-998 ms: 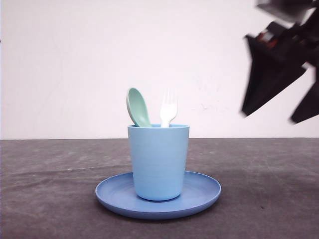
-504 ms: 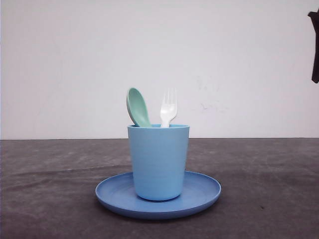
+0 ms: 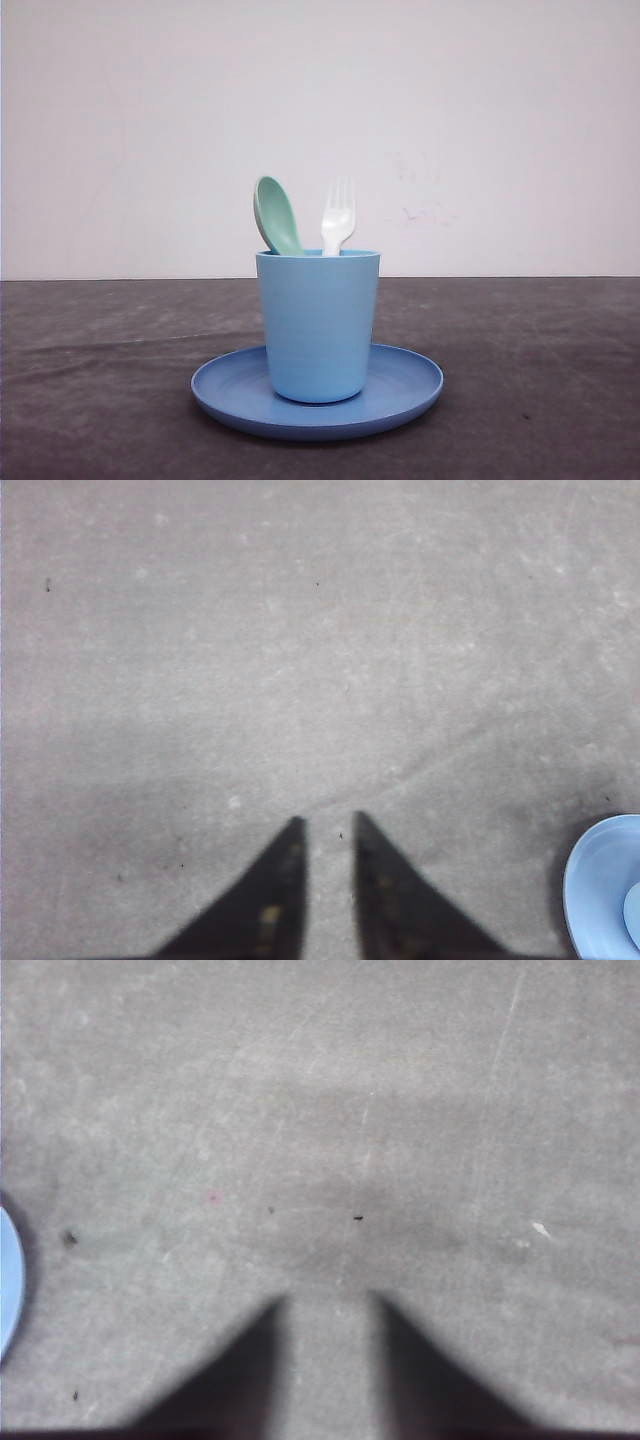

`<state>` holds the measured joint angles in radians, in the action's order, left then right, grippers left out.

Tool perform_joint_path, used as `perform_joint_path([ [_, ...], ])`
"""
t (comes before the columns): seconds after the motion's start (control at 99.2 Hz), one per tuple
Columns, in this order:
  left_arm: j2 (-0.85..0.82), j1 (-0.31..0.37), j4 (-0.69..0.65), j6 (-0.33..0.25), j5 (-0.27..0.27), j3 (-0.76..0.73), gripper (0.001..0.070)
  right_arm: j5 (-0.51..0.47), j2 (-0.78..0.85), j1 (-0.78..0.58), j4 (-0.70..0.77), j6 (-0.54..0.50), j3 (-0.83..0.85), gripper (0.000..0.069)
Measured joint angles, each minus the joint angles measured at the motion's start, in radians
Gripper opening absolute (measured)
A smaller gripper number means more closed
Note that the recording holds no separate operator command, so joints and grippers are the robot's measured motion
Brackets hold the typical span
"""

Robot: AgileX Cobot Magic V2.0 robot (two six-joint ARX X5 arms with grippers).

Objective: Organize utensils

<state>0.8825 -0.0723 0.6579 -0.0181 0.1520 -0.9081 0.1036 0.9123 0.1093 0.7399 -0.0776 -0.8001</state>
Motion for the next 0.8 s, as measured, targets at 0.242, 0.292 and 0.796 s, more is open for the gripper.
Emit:
perform_joint_path([
  [0.242, 0.000, 0.000, 0.005, 0.000, 0.000, 0.000, 0.0018, 0.000, 0.000, 0.000, 0.001, 0.003, 0.000, 0.0016],
  [0.292, 0.000, 0.000, 0.005, 0.000, 0.000, 0.000, 0.0018, 0.000, 0.000, 0.000, 0.001, 0.003, 0.000, 0.0015],
  [0.796, -0.041, 0.000, -0.023, 0.034, -0.079, 0.033, 0.0017, 0.000, 0.000, 0.000, 0.001, 0.003, 0.000, 0.0014],
])
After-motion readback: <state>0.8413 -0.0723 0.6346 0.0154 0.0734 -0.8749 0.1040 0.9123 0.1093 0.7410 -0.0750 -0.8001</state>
